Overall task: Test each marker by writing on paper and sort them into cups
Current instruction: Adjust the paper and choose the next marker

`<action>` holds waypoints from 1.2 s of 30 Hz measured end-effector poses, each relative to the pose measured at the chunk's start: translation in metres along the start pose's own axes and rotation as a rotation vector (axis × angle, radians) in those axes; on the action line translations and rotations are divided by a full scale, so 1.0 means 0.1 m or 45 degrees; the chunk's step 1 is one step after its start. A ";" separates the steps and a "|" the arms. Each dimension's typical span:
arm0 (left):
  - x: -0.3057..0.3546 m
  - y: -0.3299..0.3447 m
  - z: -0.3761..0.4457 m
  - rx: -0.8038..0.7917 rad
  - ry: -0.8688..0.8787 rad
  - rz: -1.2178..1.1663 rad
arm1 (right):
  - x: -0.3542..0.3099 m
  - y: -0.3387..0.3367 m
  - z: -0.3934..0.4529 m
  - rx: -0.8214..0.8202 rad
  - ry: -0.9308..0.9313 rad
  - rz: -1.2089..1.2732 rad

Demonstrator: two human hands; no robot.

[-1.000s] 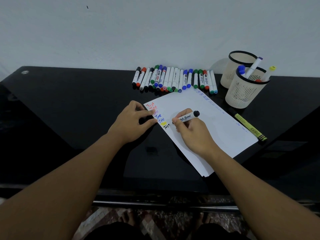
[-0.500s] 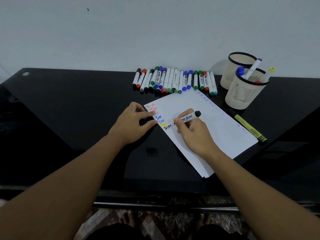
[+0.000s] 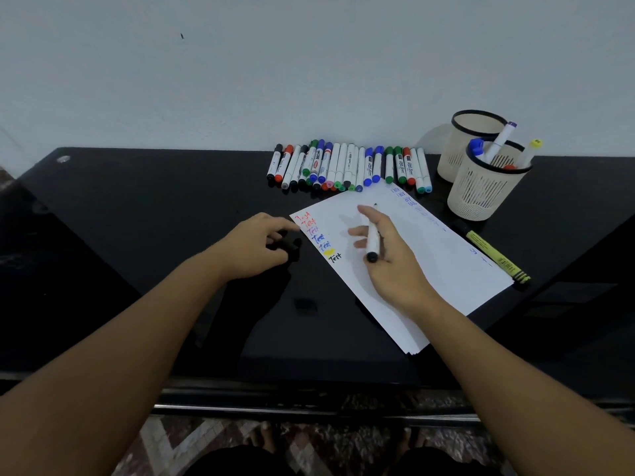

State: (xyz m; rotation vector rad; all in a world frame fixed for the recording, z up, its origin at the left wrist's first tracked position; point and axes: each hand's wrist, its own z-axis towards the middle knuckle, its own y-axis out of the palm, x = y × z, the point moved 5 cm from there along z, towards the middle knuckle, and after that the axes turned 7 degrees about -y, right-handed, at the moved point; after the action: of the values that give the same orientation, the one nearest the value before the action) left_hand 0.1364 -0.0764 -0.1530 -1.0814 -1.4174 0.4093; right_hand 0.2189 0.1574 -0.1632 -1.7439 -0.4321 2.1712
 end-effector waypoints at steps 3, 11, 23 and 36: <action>-0.04 -0.04 -0.01 0.059 0.015 0.038 | -0.02 0.03 0.01 -0.100 0.049 -0.011; 0.05 -0.11 -0.13 0.215 0.012 -0.275 | -0.12 0.03 0.05 0.015 0.039 0.098; 0.30 -0.25 -0.20 0.311 0.083 -0.382 | -0.31 -0.29 0.09 -0.140 -0.058 -0.446; 0.62 -0.19 -0.23 0.243 0.195 -0.185 | -0.21 -0.32 0.10 -0.213 -0.160 -0.578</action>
State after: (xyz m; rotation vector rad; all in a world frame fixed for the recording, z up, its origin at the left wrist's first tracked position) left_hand 0.1619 -0.0452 -0.0978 -0.8320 -1.2844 0.3417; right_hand 0.2150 0.1766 -0.1292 -1.4138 -0.9629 1.9595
